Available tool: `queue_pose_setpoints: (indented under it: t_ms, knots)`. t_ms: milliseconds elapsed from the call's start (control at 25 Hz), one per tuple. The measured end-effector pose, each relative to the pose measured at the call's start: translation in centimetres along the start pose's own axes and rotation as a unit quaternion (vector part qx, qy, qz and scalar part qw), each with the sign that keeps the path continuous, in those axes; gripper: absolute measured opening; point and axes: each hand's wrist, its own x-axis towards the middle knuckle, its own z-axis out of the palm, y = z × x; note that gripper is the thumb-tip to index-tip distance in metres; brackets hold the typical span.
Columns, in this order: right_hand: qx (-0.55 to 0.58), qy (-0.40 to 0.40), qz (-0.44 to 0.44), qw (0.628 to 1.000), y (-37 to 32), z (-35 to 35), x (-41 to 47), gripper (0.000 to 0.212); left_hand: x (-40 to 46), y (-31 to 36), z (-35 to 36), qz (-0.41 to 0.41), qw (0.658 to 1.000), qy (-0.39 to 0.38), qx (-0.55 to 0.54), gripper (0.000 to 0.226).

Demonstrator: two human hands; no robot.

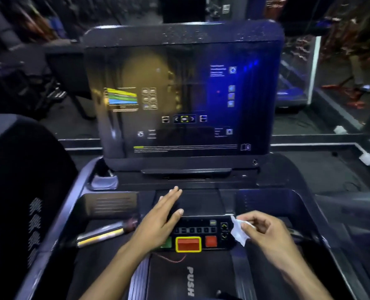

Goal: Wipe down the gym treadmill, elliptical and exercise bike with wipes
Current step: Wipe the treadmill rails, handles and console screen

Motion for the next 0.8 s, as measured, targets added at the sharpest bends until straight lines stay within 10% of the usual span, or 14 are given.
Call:
queue_pose_setpoints:
  t_ms: [800]
  knots:
    - [-0.156,-0.277,-0.071,0.945,-3.6,15.4,7.2,0.025,-7.8,-8.6,-4.2,-0.166,0.98,0.108,-0.007,0.058]
